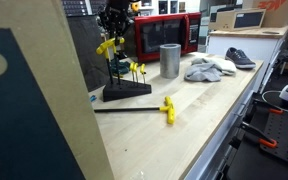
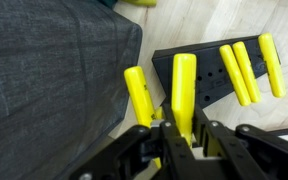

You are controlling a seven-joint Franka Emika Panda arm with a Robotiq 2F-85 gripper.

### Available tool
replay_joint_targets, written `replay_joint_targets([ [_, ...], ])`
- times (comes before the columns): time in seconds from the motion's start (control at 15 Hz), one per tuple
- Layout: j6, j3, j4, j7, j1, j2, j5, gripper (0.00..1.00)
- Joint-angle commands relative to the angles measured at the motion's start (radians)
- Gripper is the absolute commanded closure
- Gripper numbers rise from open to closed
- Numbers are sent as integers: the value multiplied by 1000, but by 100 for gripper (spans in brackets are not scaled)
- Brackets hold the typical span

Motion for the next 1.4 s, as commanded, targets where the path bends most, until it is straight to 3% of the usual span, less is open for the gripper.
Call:
replay_joint_targets([
  [0.0, 65, -11, -8, -84, -10, 16, -11, 94],
  [1.2, 103, -5, -13, -94, -23, 33, 26, 94],
  [1.33, 89, 2, -7, -118, -29, 34, 47, 52],
])
